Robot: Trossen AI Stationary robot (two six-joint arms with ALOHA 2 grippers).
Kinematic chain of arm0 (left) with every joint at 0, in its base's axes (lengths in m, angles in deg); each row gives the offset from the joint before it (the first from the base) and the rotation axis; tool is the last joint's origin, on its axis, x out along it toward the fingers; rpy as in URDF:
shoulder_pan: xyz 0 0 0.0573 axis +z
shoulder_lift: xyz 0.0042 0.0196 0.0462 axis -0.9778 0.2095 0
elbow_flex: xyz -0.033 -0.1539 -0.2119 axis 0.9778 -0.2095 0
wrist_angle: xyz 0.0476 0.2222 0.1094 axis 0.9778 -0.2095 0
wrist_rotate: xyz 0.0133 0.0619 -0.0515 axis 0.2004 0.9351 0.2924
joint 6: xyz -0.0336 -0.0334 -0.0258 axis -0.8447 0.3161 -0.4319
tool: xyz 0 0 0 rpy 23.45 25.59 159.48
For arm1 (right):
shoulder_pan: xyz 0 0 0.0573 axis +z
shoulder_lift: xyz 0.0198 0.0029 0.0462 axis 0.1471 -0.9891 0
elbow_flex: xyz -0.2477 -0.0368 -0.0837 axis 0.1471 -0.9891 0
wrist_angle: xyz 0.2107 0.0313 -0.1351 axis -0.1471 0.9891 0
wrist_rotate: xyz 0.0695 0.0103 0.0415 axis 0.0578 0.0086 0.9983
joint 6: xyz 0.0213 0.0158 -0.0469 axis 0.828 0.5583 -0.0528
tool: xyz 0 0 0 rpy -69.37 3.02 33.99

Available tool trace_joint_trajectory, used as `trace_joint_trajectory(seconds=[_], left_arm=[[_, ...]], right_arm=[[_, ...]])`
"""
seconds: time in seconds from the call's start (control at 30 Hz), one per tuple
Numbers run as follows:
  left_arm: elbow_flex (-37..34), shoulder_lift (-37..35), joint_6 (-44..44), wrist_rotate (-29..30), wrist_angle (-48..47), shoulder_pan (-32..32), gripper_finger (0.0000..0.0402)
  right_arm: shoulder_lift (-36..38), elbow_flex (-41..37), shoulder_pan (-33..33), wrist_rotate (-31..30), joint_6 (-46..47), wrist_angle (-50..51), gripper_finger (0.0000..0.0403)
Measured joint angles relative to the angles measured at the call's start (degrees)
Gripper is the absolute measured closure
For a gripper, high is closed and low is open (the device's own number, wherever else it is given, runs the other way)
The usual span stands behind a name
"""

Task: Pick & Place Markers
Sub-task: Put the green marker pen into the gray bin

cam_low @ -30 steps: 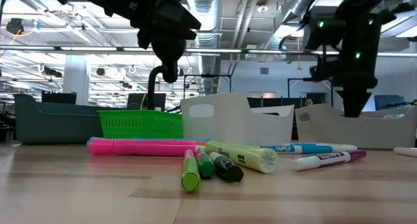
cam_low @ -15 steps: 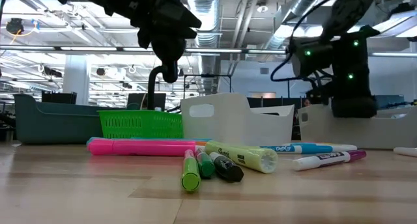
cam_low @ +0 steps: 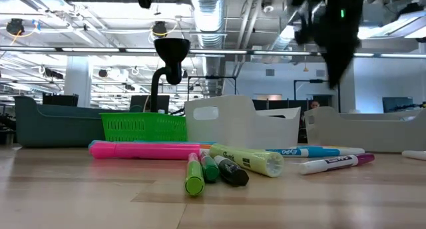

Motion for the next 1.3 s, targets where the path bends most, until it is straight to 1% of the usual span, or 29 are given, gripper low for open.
trace_joint_trajectory(seconds=[0.1, 0.17, 0.27, 0.37, 0.43, 0.47, 0.53, 0.6, 0.63, 0.67, 0.7, 0.83, 0.9, 1.03, 1.17, 1.23, 1.3], left_arm=[[0.0, 0.6, -0.1, 0.7, 0.4, -4.7, 0.0257], [0.3, 1.6, -0.1, 3.8, -0.1, -7.2, 0.0257], [2.6, 3.9, -0.1, 6.8, -1.7, -9.1, 0.0257], [6.0, 7.3, 0.0, 6.8, -6.9, -9.5, 0.0257], [9.1, 9.9, -0.8, 5.1, -12.8, -9.5, 0.0257], [10.5, 10.9, -2.0, 3.5, -16.3, -9.4, 0.0257], [13.5, 12.9, -5.3, -1.8, -23.0, -9.3, 0.0257], [14.5, 14.0, -7.7, -8.3, -29.2, -9.7, 0.0257], [14.6, 14.5, -8.3, -12.2, -30.7, -10.1, 0.0257], [14.6, 14.7, -8.8, -14.9, -32.6, -10.7, 0.0257], [14.6, 14.7, -9.8, -16.3, -34.7, -11.4, 0.0257], [14.6, 15.8, -17.2, -16.8, -40.4, -15.2, 0.0257], [14.6, 17.1, -21.6, -16.7, -41.5, -17.2, 0.0257], [14.6, 21.3, -29.3, -20.6, -43.3, -20.9, 0.0257], [14.6, 26.3, -31.3, -27.0, -43.8, -23.7, 0.0257], [14.6, 28.2, -31.2, -28.5, -44.5, -24.9, 0.0257], [14.6, 29.6, -31.1, -28.6, -44.5, -25.5, 0.0257]], right_arm=[[3.7, -0.6, 5.0, 0.0, -3.5, -13.7, 0.0223], [5.2, -1.6, 8.3, -0.3, -6.8, -23.1, 0.0226], [5.5, -3.3, 12.8, -1.4, -13.1, -39.2, 0.0229], [3.9, -5.5, 16.2, -1.5, -21.5, -54.4, 0.0230], [1.2, -5.7, 17.8, -1.5, -27.2, -62.4, 0.0230], [0.1, -5.8, 18.4, -1.5, -29.9, -64.6, 0.0229], [-2.4, -5.7, 19.0, -1.4, -33.1, -69.3, 0.0230], [-4.0, -5.8, 19.3, -1.5, -34.6, -69.5, 0.0230], [-4.9, -5.7, 19.3, -1.5, -35.6, -69.7, 0.0231], [-5.5, -5.5, 19.1, -1.5, -36.9, -69.3, 0.0231], [-6.0, -5.2, 18.8, -1.5, -38.2, -69.1, 0.0230], [-6.4, -4.6, 17.3, -1.5, -39.2, -69.4, 0.0227], [-6.4, -4.6, 16.6, -1.5, -39.2, -68.3, 0.0225], [-6.4, -4.6, 15.3, -1.5, -39.2, -66.9, 0.0227], [-6.4, -4.6, 14.4, -1.4, -38.3, -64.6, 0.0231], [-6.4, -4.7, 13.9, -1.3, -37.3, -64.4, 0.0232], [-6.4, -4.7, 13.6, -1.3, -36.9, -64.4, 0.0232]])
